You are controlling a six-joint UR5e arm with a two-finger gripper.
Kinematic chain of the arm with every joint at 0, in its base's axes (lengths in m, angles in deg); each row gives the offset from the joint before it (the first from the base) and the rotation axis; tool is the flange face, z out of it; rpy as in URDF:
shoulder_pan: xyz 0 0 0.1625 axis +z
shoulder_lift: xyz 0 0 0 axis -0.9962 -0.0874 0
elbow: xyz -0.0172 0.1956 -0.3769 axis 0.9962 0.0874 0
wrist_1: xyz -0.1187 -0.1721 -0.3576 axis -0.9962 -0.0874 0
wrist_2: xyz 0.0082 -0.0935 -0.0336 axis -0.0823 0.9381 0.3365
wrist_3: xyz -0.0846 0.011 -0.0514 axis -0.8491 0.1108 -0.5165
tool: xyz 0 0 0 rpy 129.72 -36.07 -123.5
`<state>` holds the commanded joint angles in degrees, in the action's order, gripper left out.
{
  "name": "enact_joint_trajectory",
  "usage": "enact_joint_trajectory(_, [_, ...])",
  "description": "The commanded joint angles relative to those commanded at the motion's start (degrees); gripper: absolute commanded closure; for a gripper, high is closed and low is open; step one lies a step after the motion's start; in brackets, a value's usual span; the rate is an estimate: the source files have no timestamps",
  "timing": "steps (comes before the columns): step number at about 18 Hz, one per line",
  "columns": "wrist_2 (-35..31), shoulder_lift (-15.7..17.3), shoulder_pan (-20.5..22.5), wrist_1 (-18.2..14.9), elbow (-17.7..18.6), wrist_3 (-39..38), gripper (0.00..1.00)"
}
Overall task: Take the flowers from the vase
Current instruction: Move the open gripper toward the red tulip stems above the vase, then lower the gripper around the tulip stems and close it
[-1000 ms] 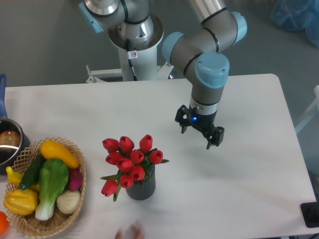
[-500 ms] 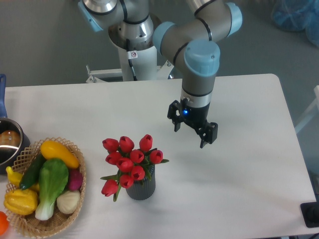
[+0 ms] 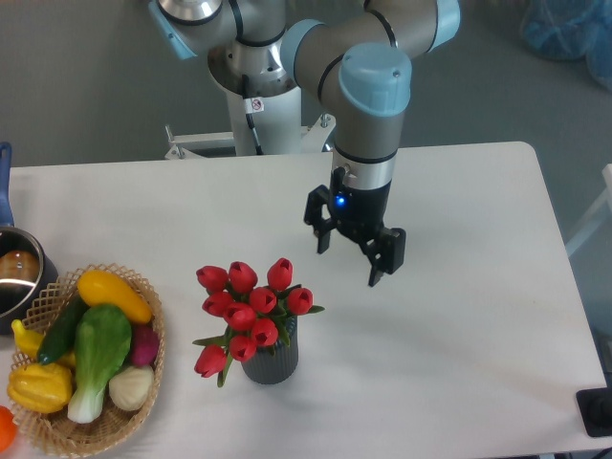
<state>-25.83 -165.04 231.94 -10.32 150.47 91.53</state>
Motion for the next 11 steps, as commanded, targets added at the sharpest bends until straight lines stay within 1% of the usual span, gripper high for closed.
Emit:
enact_joint_trajectory(1, [1.9,-1.8,0.0,0.2,0.0,0.0,0.0])
enact_joint_trajectory(4, [4.8,-4.1,-0.4,1.1,-0.1,0.0,0.0])
enact_joint_trajectory(7, [8.3,-4.7,-0.1,1.4,-0.1,0.0,0.0])
enact_joint_trajectory(11, [16.0,-5.5,1.0,1.4,0.0,-0.3,0.0])
